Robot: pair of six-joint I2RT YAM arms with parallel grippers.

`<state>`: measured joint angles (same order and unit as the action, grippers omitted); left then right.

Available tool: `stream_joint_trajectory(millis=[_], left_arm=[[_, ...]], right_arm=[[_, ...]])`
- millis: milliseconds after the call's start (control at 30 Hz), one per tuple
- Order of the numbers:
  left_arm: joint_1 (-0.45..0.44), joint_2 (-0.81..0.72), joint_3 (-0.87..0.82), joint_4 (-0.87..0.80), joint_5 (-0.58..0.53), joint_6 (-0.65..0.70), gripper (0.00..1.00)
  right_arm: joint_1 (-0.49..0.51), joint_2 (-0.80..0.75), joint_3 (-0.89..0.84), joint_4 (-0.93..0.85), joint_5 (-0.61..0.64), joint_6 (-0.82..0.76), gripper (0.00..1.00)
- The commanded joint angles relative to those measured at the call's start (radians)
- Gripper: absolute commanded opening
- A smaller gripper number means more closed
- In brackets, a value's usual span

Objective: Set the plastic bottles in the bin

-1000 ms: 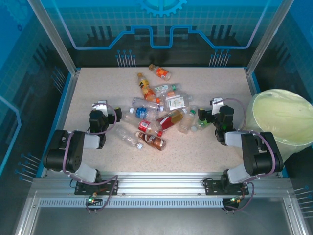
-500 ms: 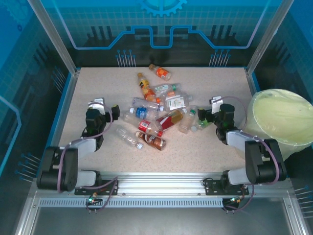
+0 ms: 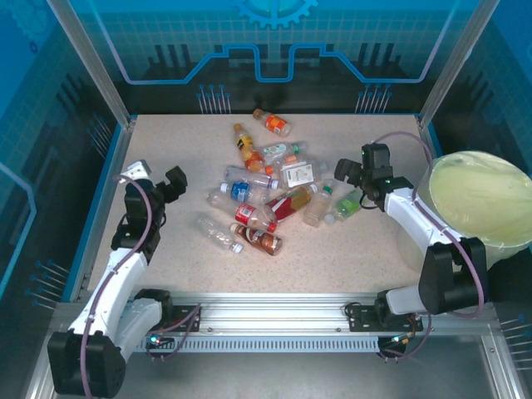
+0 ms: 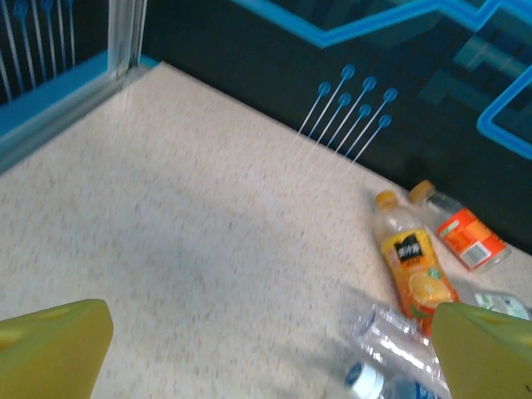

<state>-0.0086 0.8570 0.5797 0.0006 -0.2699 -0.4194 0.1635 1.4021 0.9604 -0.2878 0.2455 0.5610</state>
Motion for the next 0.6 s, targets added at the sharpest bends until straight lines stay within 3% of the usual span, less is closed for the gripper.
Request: stream_joint_trajectory(millis=[0,333,567], left_arm=[[-0.002,-0.033,0.028,-0.223,0.036,-0.114,0.99],[-0.004,-0.011,-0.011,-0.197,0.171,-0.219,0.99],[-0.004,0.024,-0.045,-0.103,0.257,-0.281,0.99]], right_arm=[[0.010,0.032,0.002,-0.182,0.070,0.304,1.00],[0.016,0.201,0.026,-0.209,0.062,0.538,1.00],[0.045,0.269,0.034,-0.183,0.091,0.575,0.92]])
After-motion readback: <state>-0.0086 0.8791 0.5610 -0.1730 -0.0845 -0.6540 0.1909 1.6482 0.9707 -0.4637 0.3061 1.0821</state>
